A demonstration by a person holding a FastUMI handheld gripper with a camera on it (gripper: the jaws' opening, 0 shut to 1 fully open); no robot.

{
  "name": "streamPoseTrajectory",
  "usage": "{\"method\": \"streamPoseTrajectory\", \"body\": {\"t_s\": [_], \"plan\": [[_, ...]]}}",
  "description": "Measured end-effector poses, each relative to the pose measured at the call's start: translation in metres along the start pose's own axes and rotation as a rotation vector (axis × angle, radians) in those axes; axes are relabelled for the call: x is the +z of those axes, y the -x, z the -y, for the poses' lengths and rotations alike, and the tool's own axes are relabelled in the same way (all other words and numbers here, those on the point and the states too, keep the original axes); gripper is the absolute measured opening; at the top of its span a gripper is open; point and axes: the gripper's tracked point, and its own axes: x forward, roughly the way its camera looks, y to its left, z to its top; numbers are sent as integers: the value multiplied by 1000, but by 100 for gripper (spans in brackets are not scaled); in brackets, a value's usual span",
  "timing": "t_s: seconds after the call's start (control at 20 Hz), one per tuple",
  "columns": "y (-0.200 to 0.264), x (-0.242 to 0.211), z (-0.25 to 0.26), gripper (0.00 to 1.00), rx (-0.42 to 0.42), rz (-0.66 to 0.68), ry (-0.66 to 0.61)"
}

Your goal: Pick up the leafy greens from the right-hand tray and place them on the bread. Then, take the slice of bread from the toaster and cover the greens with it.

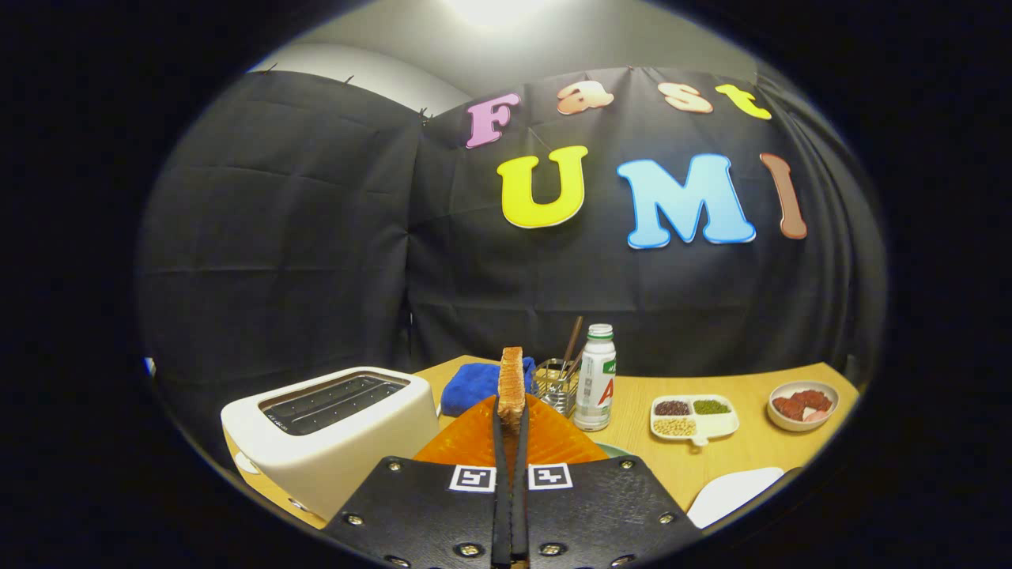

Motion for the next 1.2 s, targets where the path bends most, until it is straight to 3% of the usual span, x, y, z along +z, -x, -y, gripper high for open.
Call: {"method": "streamPoseTrajectory", "body": {"t_s": [0.35,0.9,1.2], "plan": [[-2,-11,25,1,-32,-25,-70],[-12,-38,16,1,10,-97,-101],[-19,-57,30,1,-37,-155,-138]]}}
